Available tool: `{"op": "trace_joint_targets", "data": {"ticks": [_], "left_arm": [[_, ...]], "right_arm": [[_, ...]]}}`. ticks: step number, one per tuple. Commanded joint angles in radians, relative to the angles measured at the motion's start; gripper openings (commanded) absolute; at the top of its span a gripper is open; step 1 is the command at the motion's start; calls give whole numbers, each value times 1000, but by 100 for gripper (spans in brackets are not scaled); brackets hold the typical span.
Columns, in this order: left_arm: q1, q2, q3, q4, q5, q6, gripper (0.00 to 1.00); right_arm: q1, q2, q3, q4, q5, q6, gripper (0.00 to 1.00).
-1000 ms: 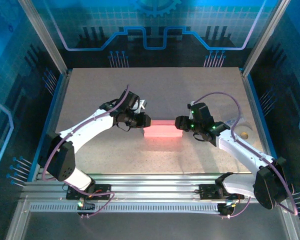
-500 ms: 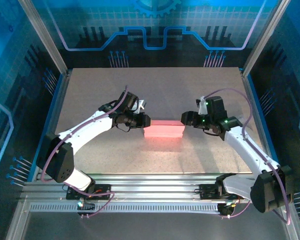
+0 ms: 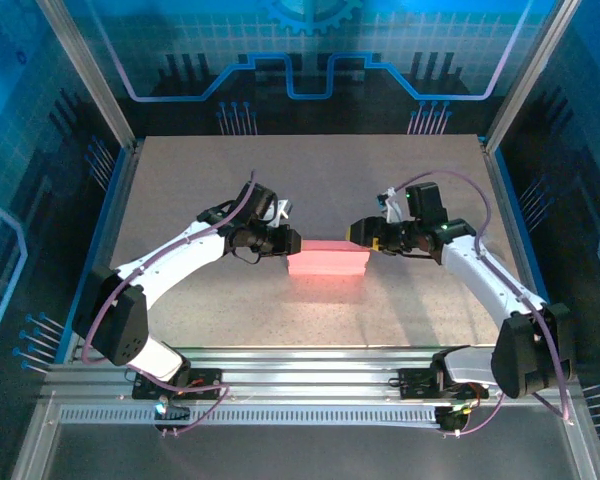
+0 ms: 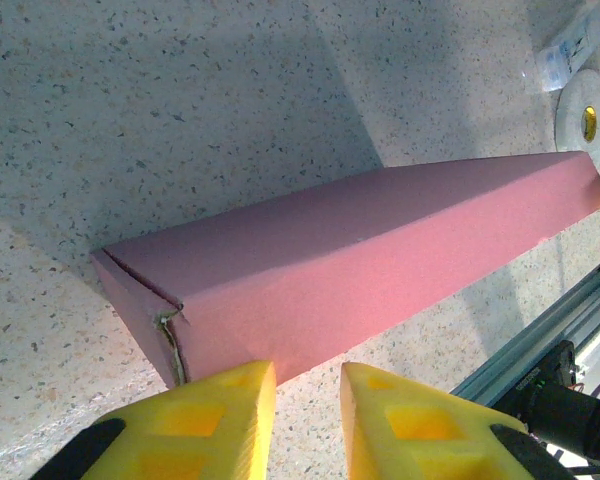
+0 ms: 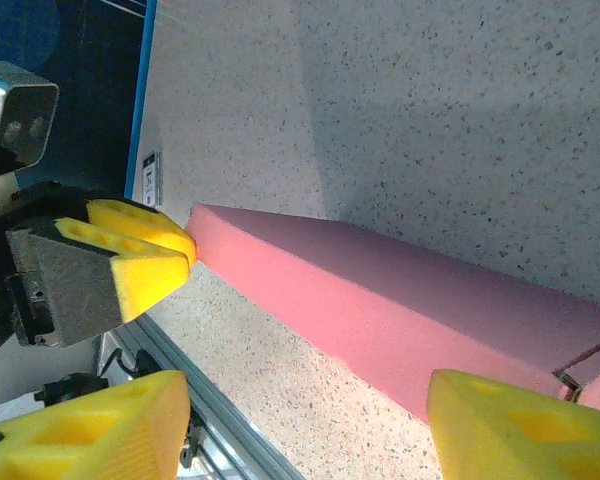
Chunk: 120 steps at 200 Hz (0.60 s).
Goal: Fold the paper box
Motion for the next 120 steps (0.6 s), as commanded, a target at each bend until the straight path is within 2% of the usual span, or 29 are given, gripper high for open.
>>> {"op": "trace_joint_targets", "data": {"ticks": [1, 70, 120], "left_arm": [[2, 12, 2, -66, -5, 10, 26], [3, 5, -93, -5, -24, -4, 25], [3, -1, -145, 60, 13, -42, 25]], "right_arm": [[6, 19, -9, 5, -27, 9, 65], [9, 36, -57, -50, 57, -40, 65], [20, 37, -75, -109, 133, -76, 65]]}}
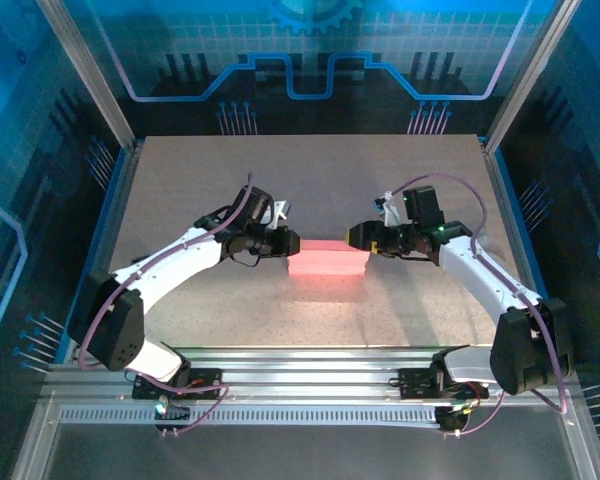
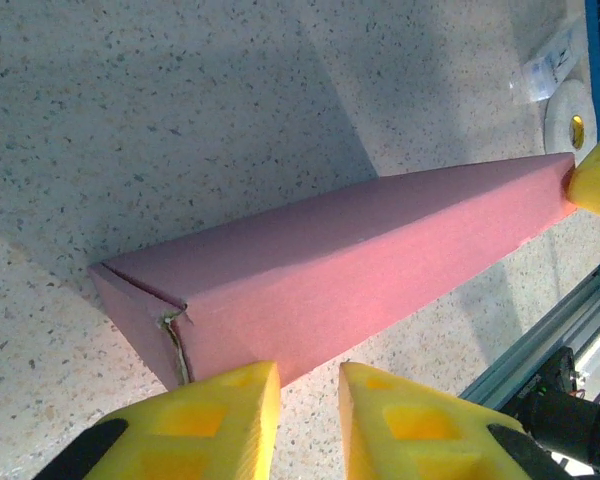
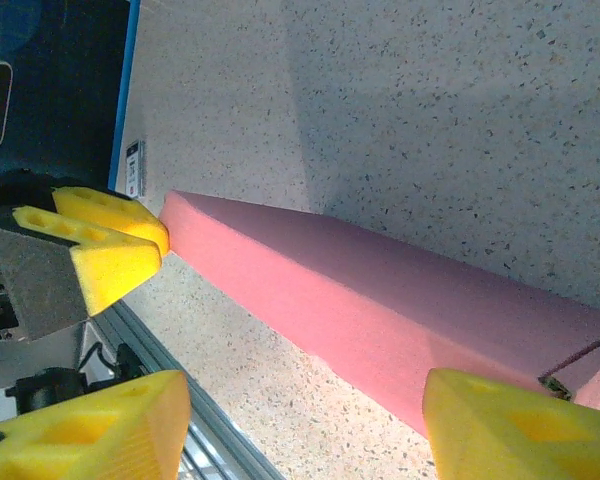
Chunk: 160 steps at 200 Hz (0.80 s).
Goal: Fold the paper box
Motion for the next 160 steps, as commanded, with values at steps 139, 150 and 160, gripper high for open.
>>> {"op": "trace_joint_targets", "data": {"ticks": [139, 150, 160], "left_arm": [[24, 34, 190, -155, 87, -14, 30], [24, 46, 172, -135, 105, -19, 30], [25, 53, 156, -116, 121, -25, 30]], "right_arm": [[59, 42, 170, -152, 19, -29, 65], [58, 48, 162, -145, 9, -29, 65], [58, 59, 157, -140, -4, -26, 65]]}}
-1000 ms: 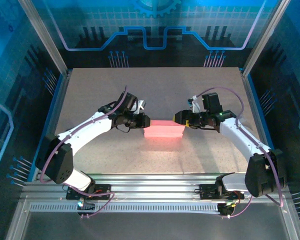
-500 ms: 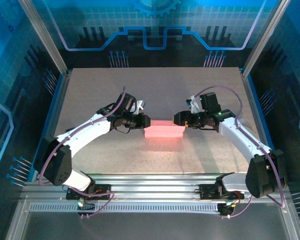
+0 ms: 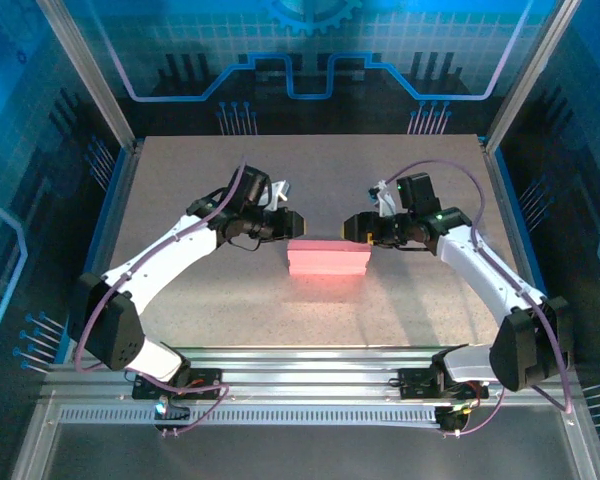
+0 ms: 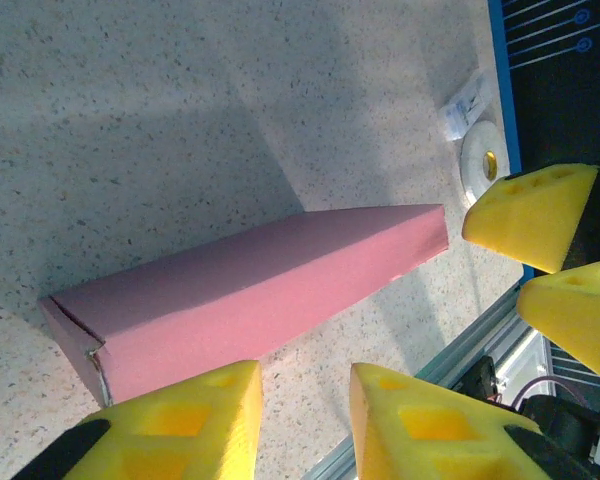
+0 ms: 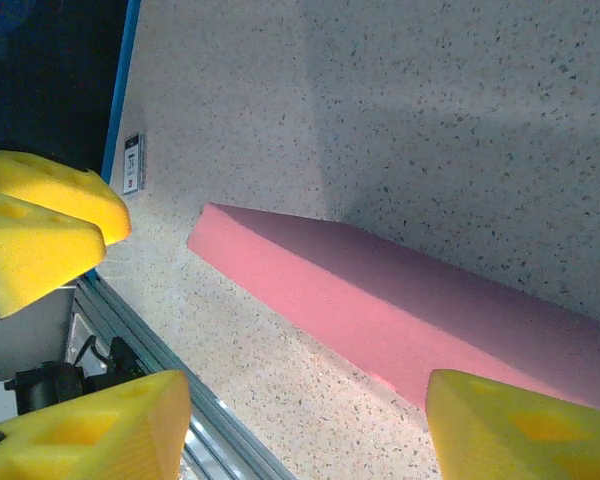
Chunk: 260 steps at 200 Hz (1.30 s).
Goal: Fold the paper box
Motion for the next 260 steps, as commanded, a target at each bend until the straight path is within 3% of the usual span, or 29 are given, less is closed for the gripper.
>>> {"op": "trace_joint_targets", "data": {"ticks": [1, 127, 186, 223, 237, 250, 260], "left_arm": [[4, 31, -28, -1, 58, 13, 30], [5, 64, -182, 79, 37, -2, 29], [4, 34, -13, 75, 98, -36, 34], [15, -29, 69, 53, 114, -41, 56], [34, -73, 55, 39, 115, -32, 72], [59, -120, 28, 12, 107, -13, 93], [83, -163, -4, -9, 108, 9, 99]], "right_arm": [[9, 23, 5, -15, -47, -7, 65], [14, 52, -83, -52, 43, -38, 65], [83, 28, 96, -117, 63, -139, 70], [148, 23, 181, -154, 97, -281, 87], [157, 24, 196, -166, 99, -340, 99], [165, 39, 230, -206, 100, -396, 100], [178, 54, 260, -244, 129, -438, 100]]}}
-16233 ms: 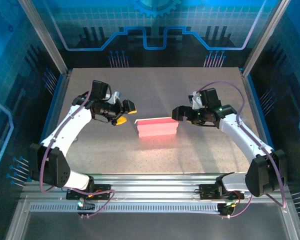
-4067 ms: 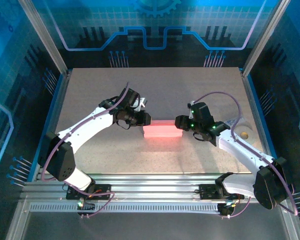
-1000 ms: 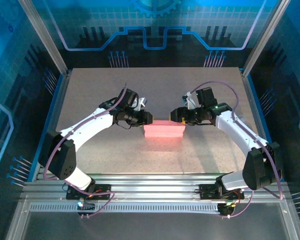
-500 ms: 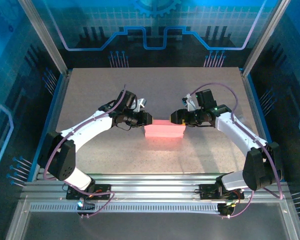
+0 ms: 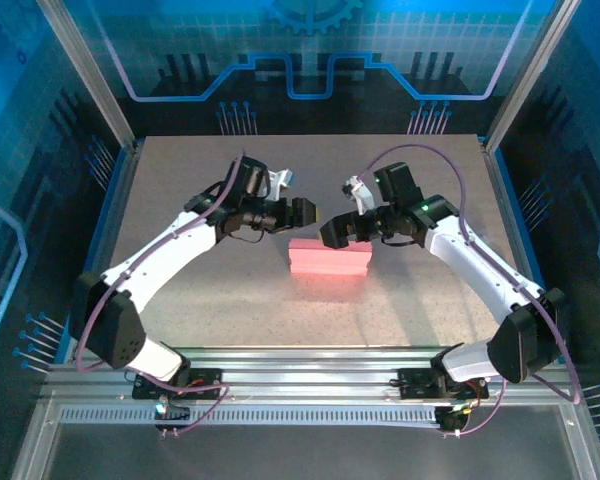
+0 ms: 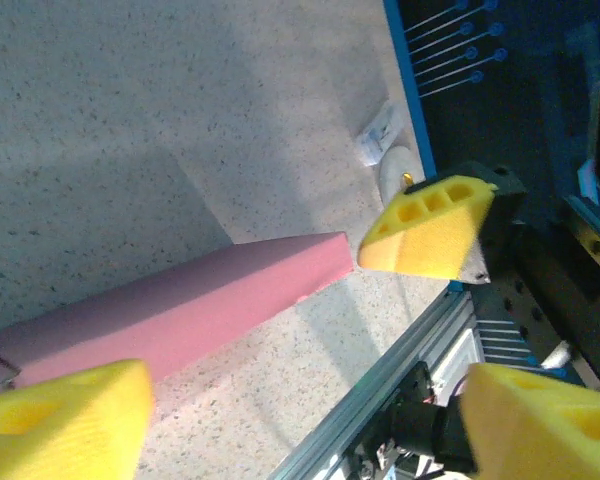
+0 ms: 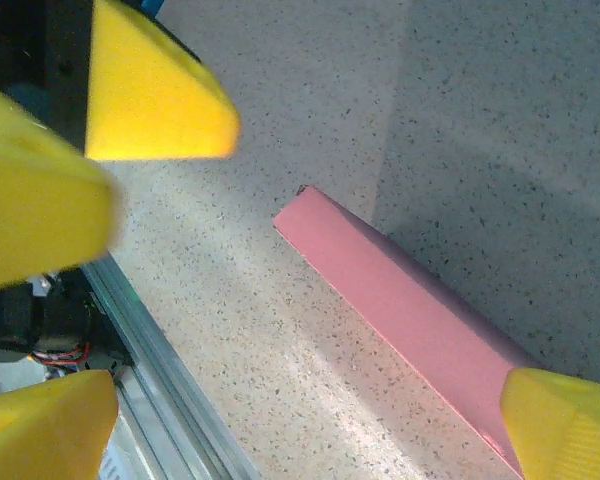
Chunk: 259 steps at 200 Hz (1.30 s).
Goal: Fold the paper box
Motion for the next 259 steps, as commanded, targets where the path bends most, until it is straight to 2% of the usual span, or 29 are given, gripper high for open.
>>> {"op": "trace_joint_targets", "data": {"ticks": [1, 37, 80, 112, 146, 189, 259], "left_arm": [[52, -108, -46, -74, 19, 43, 99], [102, -309, -192, -147, -9, 164, 99], [105, -538, -334, -178, 1, 246, 99], [105, -642, -381, -215, 20, 290, 99], [105, -651, -382, -191, 37, 278, 99], [106, -630, -379, -98, 98, 225, 99], [105, -619, -418, -14, 122, 238, 100]], "right_arm": [[27, 19, 76, -114, 46, -155, 100], [68, 60, 122, -150, 135, -279, 100], [141, 156, 183, -190, 269, -363, 100], [194, 239, 214, -198, 363, -397, 91], [224, 302, 256, -214, 385, -413, 84], [225, 344, 265, -219, 403, -427, 79], [235, 381, 254, -219, 402, -401, 67]]}}
